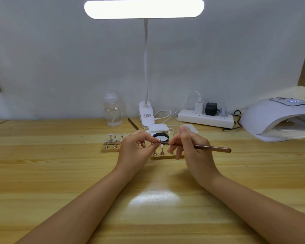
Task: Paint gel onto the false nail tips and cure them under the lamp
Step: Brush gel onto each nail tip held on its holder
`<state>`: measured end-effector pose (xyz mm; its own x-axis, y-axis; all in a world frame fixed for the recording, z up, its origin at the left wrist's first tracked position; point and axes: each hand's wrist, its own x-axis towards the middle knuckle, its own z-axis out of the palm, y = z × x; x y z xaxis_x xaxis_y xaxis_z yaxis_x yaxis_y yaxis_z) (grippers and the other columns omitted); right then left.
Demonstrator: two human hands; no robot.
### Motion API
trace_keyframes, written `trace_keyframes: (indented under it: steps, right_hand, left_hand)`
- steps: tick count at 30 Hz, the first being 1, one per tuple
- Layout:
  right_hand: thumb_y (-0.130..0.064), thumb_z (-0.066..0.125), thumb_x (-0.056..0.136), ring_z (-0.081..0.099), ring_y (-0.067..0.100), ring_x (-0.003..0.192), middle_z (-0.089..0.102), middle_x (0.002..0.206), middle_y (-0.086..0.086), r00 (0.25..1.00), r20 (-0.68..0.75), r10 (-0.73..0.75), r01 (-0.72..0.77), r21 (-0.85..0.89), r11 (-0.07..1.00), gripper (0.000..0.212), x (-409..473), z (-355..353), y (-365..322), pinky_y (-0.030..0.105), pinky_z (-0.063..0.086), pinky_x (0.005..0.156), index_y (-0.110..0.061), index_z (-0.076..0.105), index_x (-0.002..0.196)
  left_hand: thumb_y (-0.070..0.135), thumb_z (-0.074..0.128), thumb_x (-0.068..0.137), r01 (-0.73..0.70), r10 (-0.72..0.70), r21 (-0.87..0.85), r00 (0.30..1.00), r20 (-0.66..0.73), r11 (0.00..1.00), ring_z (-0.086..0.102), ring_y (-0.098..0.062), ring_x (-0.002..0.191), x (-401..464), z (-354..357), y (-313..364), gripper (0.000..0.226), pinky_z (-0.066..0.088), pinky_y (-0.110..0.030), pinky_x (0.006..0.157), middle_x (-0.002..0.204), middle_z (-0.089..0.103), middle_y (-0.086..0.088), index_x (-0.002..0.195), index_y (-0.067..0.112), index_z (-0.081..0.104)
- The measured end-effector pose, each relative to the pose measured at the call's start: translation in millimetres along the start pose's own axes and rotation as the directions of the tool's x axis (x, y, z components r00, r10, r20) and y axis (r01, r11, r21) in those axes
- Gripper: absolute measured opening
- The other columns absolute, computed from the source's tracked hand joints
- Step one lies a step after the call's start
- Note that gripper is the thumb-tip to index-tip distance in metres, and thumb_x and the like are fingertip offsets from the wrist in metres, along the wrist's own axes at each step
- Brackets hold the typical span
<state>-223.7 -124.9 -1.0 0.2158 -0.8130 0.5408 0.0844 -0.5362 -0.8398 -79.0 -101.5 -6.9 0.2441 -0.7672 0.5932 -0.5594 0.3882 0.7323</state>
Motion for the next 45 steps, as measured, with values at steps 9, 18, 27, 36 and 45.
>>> trace_keyframes:
  steps: [9, 18, 27, 36, 45]
  right_hand:
    - [-0.044, 0.036, 0.087, 0.059, 0.004, 0.052, 0.070, 0.074, -0.011, 0.992, -0.107, -0.067, 0.062, -0.043, 0.997, 0.029, 3.3, -6.3, 0.3, 0.007, 0.040, 0.049, -0.026, 0.056, 0.077]
    - [-0.022, 0.070, 0.080, 0.061, 0.011, 0.089, 0.066, 0.094, -0.003, 0.976, 0.143, -0.162, 0.204, -0.364, 0.909, 0.016, 6.0, -7.8, 8.6, 0.027, 0.049, 0.078, -0.022, 0.058, 0.091]
    - [-0.012, 0.070, 0.080, 0.055, -0.009, 0.087, 0.059, 0.084, -0.019, 0.956, 0.159, -0.246, 0.288, -0.364, 0.886, 0.016, 7.4, -6.9, 10.7, 0.002, 0.038, 0.075, -0.021, 0.058, 0.085]
    - [-0.006, 0.067, 0.081, 0.064, 0.006, 0.080, 0.065, 0.084, -0.002, 0.974, 0.088, -0.209, 0.226, -0.325, 0.918, 0.015, 25.6, -41.1, 0.4, 0.020, 0.052, 0.075, -0.017, 0.057, 0.085]
    - [-0.005, 0.069, 0.079, 0.064, -0.001, 0.069, 0.065, 0.079, -0.003, 0.959, 0.282, -0.017, 0.145, -0.439, 0.887, 0.011, 26.5, -65.7, 16.6, 0.013, 0.050, 0.065, -0.010, 0.060, 0.082]
  left_hand:
    - [0.005, 0.073, 0.072, -0.031, 0.031, -0.031, 0.999, 0.011, 0.999, 0.051, 0.004, 0.061, -1.0, -0.7, 2.3, 0.011, 0.034, -0.004, 0.054, 0.071, 0.065, 0.012, 0.075, 0.016, 0.072]
    - [0.012, 0.073, 0.070, -0.103, 0.108, -0.072, 0.992, 0.072, 0.992, 0.050, 0.002, 0.069, -1.8, -1.6, 3.4, 0.021, 0.034, -0.008, 0.059, 0.072, 0.064, 0.013, 0.080, 0.030, 0.068]
    - [0.018, 0.071, 0.072, -0.190, 0.198, -0.078, 0.973, 0.117, 0.979, 0.056, 0.004, 0.069, -3.1, -2.2, 4.1, 0.021, 0.036, -0.008, 0.065, 0.062, 0.064, 0.025, 0.079, 0.037, 0.066]
    - [0.023, 0.078, 0.066, -0.115, 0.099, 0.101, 0.983, 0.157, 0.988, 0.049, 0.012, 0.086, -0.6, -1.9, -0.8, 0.047, 0.032, 0.002, 0.073, 0.098, 0.054, 0.025, 0.105, 0.035, 0.055]
    - [0.032, 0.074, 0.072, -0.018, -0.076, 0.306, 0.953, 0.292, 0.952, 0.052, -0.001, 0.092, -2.0, -3.1, -11.6, 0.051, 0.041, -0.016, 0.078, 0.094, 0.053, 0.019, 0.119, 0.028, 0.054]
